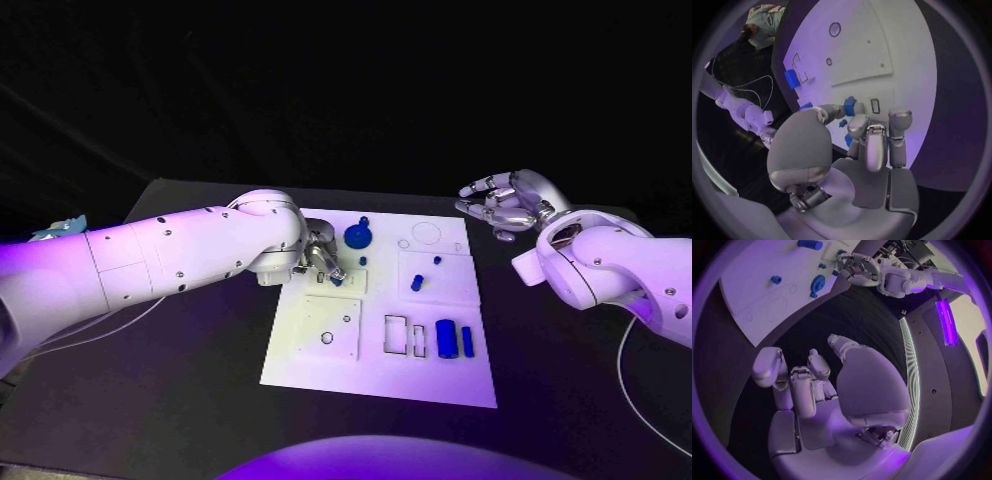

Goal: Assemble the parts on the task board

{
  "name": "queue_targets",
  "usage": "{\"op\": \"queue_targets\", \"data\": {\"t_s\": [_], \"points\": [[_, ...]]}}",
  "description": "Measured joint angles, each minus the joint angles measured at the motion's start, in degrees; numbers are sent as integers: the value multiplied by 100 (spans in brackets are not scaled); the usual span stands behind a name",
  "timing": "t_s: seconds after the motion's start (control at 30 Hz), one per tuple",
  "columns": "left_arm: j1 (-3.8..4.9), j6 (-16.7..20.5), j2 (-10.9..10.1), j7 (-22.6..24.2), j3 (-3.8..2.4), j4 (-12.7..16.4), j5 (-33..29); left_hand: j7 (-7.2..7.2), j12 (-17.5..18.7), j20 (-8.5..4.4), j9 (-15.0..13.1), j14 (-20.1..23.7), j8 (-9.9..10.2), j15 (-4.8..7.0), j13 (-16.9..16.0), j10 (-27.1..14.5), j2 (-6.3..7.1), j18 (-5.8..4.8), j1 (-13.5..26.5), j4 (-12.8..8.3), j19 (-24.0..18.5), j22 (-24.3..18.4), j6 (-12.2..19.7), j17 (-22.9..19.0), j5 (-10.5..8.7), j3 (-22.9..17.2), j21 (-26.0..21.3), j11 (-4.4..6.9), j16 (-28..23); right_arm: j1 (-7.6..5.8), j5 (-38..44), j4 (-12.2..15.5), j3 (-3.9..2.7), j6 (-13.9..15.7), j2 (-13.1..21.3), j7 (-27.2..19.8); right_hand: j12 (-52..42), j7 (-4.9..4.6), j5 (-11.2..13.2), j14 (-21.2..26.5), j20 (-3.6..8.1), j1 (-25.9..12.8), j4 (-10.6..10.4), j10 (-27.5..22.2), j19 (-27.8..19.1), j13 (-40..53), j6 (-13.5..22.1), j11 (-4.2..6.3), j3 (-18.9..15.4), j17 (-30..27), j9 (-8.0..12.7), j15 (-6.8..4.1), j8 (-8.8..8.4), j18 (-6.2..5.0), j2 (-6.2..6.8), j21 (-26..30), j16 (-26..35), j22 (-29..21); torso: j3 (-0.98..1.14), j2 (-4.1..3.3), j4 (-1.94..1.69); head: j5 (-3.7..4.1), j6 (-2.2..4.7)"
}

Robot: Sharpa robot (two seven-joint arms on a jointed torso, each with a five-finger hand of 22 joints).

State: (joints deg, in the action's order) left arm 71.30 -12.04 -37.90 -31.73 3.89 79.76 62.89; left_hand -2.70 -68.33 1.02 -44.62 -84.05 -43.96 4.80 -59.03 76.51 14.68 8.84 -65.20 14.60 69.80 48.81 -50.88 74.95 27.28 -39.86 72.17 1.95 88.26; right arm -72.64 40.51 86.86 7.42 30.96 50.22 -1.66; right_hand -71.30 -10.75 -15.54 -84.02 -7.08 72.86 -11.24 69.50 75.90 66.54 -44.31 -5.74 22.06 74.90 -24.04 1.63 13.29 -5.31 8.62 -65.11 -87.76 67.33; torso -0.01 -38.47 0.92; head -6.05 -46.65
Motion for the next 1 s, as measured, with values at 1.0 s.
{"op": "queue_targets", "data": {"t_s": [1.0], "points": [[-171, 1295, -558, 275, -33, 673, 40, 12, 0, -30, -15, 21, -18, 20, -40, 60, -15, -91, -16, -17, 54, 87, -38, -1, 22, 17, 45, 20, 22, 17, 6, 13, 0, 21, 57, -18, 0, 0, -32, 0, 0, 0, -16, 0, 0, 1, 0, 0, 17, 4, 4, 0, -1, 0, 0, 0, 0, -7, 4, 7, -14, 27, -16]]}}
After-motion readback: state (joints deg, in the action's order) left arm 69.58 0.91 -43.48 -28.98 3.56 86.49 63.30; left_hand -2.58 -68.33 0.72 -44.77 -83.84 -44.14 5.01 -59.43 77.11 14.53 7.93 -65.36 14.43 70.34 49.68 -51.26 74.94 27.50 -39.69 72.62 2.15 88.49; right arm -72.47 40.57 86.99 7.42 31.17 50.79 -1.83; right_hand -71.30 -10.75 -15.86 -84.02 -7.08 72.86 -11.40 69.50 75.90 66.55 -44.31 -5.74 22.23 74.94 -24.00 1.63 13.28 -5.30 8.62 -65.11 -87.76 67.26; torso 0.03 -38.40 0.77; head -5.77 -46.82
